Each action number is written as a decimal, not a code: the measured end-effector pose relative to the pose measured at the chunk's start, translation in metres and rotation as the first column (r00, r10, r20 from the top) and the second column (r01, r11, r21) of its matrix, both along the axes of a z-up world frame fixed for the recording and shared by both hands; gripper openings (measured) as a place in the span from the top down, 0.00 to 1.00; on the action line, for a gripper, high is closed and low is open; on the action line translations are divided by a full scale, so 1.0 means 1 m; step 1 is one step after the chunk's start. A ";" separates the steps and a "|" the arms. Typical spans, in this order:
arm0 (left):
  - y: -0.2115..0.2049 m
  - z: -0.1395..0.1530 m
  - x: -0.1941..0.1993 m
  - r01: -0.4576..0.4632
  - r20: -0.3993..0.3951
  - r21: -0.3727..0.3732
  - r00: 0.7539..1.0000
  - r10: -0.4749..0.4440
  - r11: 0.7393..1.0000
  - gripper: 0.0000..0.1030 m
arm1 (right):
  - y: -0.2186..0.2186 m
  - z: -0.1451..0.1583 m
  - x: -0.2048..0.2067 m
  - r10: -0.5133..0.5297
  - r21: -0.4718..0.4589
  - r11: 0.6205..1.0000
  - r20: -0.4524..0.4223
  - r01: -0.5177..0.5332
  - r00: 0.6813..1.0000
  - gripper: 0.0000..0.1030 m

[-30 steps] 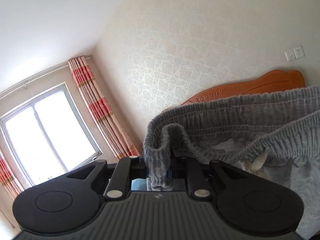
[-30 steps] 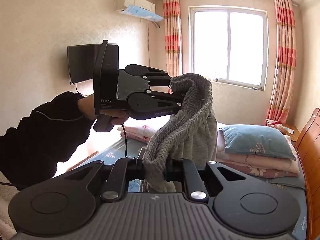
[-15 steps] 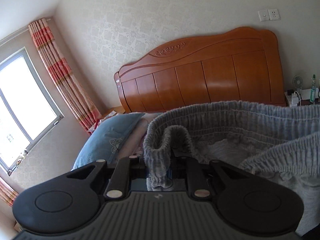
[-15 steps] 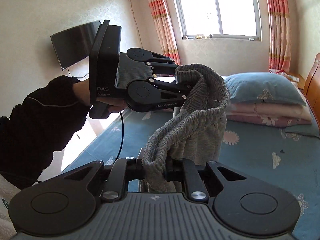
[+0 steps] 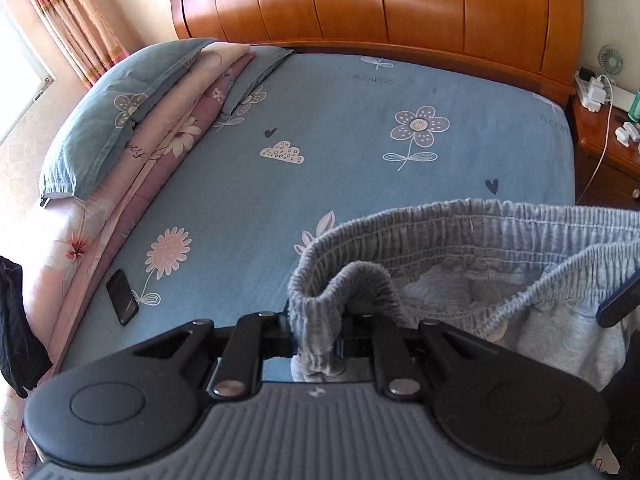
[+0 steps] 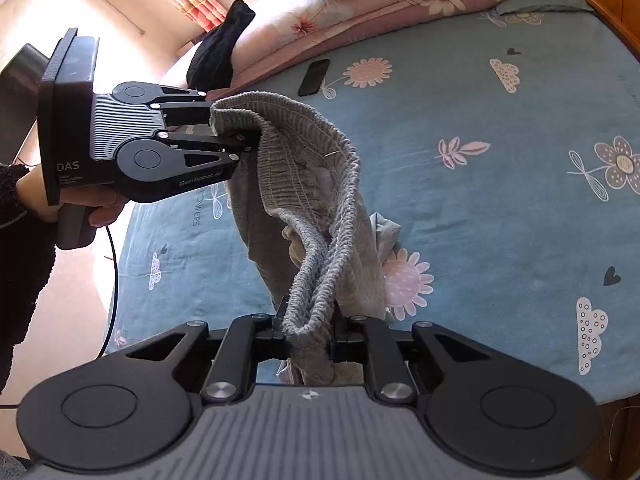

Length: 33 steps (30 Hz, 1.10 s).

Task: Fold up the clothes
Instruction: 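Hold the sweatpants up by the waistband with both grippers and lower toward the bed, then lay the waistband on the bed and open both grippers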

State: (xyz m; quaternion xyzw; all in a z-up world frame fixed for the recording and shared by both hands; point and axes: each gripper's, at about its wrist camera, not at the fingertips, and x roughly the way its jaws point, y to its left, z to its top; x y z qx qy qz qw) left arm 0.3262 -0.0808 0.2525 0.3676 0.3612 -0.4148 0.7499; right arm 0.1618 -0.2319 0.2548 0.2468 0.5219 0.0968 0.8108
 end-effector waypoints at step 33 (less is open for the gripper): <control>-0.349 -0.280 0.062 0.221 -0.226 0.254 0.960 -0.165 0.942 0.80 | -0.253 -0.290 0.002 -0.429 0.146 0.847 -0.378 0.511 0.820 0.82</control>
